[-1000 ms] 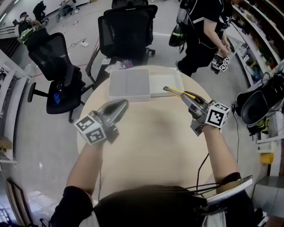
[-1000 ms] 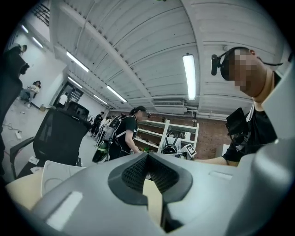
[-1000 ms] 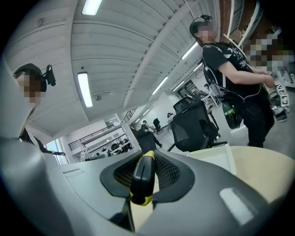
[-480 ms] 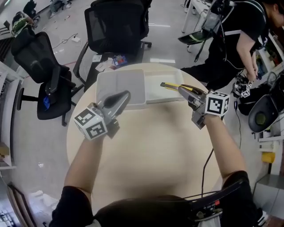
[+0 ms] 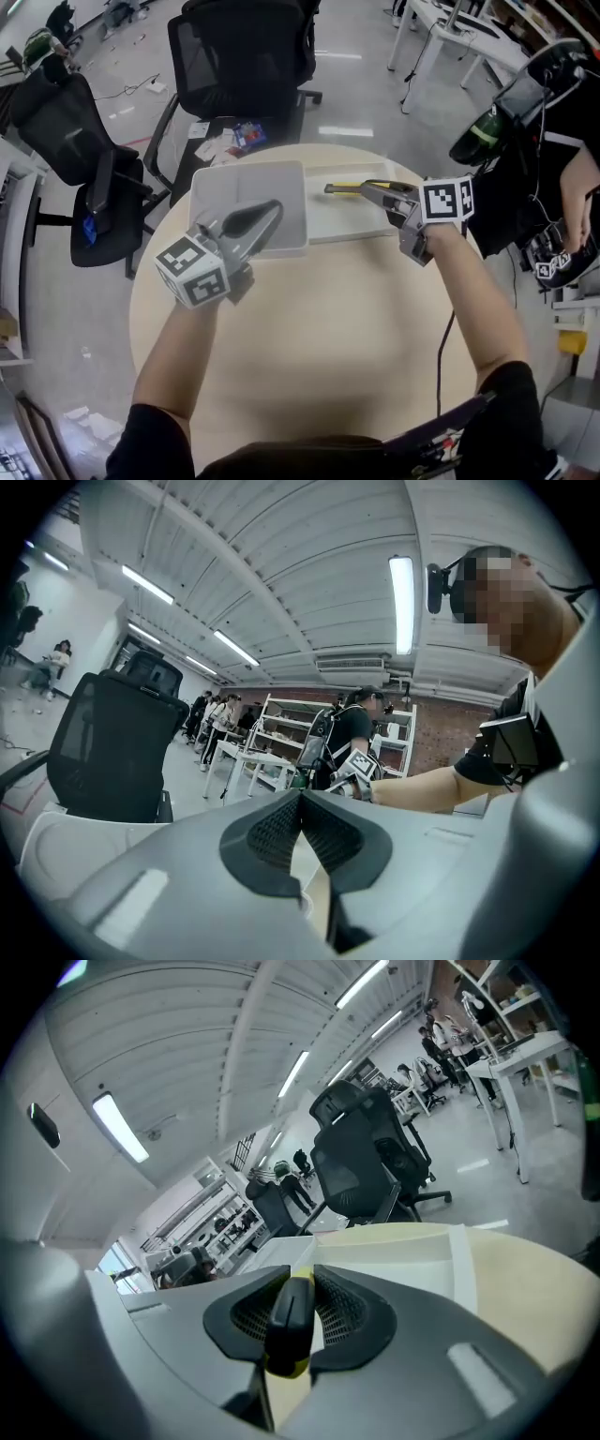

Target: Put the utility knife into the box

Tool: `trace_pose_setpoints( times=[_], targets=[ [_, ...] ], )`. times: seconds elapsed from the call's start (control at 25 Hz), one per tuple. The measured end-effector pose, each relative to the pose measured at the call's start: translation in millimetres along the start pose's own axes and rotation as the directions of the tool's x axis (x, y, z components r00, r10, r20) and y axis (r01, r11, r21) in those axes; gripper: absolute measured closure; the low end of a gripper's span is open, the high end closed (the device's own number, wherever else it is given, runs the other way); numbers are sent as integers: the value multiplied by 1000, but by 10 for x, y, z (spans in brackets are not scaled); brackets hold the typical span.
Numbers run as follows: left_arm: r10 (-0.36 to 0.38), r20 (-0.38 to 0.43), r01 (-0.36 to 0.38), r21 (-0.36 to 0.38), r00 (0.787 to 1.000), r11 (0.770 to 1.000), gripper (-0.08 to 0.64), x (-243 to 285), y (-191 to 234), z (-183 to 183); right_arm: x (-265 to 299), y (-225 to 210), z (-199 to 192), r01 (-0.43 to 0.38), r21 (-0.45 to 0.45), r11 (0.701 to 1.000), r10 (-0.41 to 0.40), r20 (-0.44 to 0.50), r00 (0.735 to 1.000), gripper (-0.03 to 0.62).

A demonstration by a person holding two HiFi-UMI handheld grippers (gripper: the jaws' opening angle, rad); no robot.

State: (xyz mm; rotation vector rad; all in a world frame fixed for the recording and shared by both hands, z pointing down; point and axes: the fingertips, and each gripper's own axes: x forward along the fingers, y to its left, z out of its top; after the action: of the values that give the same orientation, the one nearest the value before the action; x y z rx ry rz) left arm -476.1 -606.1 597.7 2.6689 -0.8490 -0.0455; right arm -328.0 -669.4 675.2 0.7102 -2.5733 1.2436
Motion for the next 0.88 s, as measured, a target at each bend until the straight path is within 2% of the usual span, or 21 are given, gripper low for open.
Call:
trace_pose_setpoints(
  times=[0.2,0.32,0.44,0.64,0.88],
  targets=[
    [9,-32,-7,38,999,999,560,131,109,-53,250,-110,71,-48,19,999,49,-48,998,499],
    [14,-42,-11,57,999,998,560,204,191,-101,352,-243,77,-44,78,996,49,-69,996,499],
    [16,-55,-12,77,998,997,560,239,269,-173,465,-303,67,-57,75,996,64,-102,993,499],
    [10,-59,-5,83,998,997,560,274,317,-180,573,-482,-55,21,145,989,3,-162,987,498],
    [4,-65,1,78,998,997,560,315,315,-215,672,-680,-140,63,170,983,-31,-188,982,492]
  ],
)
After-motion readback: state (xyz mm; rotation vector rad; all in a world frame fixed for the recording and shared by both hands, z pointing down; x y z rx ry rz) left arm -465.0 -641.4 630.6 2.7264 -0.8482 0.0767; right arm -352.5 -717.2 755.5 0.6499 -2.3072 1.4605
